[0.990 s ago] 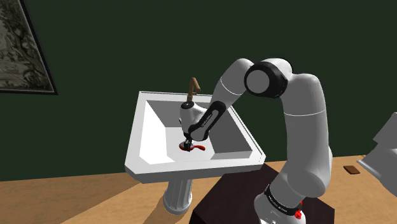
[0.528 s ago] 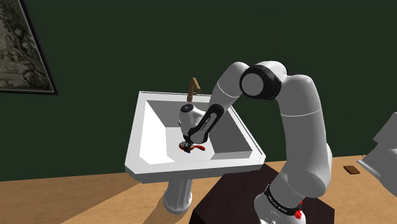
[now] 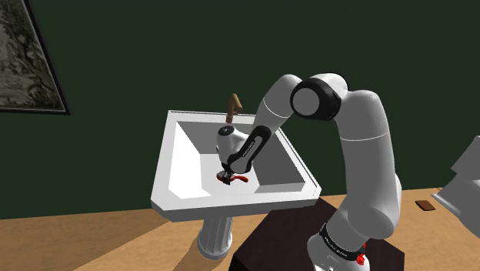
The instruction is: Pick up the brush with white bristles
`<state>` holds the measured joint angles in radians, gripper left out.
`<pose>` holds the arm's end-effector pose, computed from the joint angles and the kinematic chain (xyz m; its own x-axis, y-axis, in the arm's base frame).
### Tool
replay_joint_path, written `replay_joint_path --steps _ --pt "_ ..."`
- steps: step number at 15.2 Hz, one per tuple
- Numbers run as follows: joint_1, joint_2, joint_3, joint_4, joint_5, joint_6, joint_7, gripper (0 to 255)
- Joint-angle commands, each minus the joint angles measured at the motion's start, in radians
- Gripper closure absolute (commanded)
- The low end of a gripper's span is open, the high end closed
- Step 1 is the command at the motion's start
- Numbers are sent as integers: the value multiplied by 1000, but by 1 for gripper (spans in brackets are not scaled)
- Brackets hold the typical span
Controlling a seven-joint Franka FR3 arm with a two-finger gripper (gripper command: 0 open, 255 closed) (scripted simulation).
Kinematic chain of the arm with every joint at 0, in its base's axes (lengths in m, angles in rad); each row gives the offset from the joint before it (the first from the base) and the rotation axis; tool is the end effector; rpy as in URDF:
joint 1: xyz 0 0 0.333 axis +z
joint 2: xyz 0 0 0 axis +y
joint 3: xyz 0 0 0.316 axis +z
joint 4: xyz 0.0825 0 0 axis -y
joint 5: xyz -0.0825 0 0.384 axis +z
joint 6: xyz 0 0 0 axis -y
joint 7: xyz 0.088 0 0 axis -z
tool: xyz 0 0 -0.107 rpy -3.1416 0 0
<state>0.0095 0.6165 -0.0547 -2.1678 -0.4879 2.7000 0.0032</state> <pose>0.5367 -0.0105 0.0968 0.9132 0.3851 -0.1332 0.4050 -0.8938 0.1925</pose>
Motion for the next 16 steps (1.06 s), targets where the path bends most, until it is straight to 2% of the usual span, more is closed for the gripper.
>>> replay_joint_path --steps 1,16 --pt "-3 -20 6 -8 5 -13 -7 255" --pt "-30 -195 45 -59 58 -134 -74 255"
